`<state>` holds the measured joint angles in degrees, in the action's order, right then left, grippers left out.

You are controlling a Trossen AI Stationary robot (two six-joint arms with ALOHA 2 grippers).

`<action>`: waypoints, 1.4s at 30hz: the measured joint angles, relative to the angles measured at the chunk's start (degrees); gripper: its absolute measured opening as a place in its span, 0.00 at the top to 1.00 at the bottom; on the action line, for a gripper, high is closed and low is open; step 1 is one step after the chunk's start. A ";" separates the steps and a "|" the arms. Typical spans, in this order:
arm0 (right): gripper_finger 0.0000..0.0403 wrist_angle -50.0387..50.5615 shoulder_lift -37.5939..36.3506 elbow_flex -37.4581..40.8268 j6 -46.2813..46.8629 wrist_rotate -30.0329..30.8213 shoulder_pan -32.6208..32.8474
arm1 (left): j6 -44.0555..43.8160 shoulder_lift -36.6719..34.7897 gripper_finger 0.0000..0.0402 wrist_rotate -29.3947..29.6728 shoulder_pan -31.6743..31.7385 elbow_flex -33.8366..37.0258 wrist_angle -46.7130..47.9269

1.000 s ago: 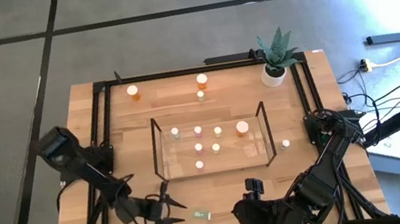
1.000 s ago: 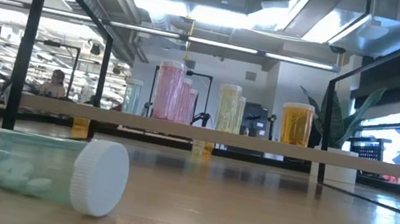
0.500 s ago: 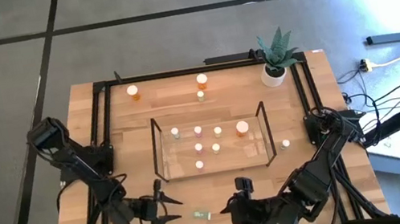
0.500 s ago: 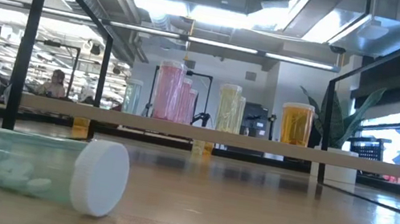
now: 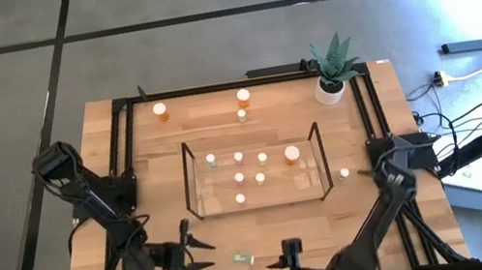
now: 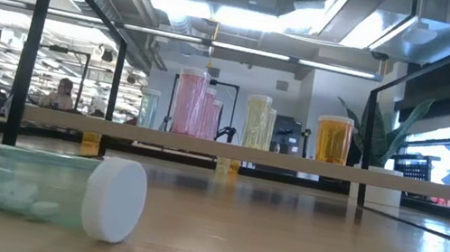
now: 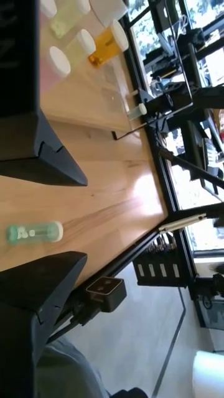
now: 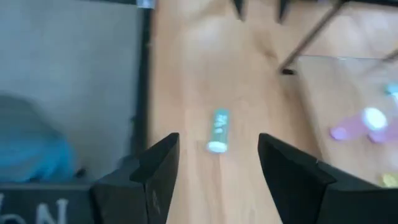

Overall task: Pick and place medicine bottles onto shelf by color
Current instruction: Put the bottom blue pill bottle on the shelf aligned with the other blue pill bottle

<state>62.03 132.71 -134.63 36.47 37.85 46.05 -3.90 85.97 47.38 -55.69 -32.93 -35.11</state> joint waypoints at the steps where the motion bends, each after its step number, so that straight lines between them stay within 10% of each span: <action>1: 0.46 0.39 1.31 0.00 1.81 2.03 0.27 | 0.00 0.00 0.56 0.02 -0.23 0.00 0.00; 10: 0.46 0.27 11.53 0.02 17.27 8.71 1.36 | -0.07 0.00 0.56 0.02 -0.78 0.00 -0.04; 30: 0.46 -2.02 15.14 0.00 11.70 0.48 -4.29 | -0.42 0.00 0.56 -0.01 -0.69 0.02 -0.48; 42: 0.46 26.17 4.04 -0.26 24.02 10.99 2.35 | -0.63 0.02 0.56 1.59 -0.69 0.02 -0.50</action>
<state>88.20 136.75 -134.89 60.49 48.84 48.41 -4.54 86.00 48.98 -56.38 -32.91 -35.62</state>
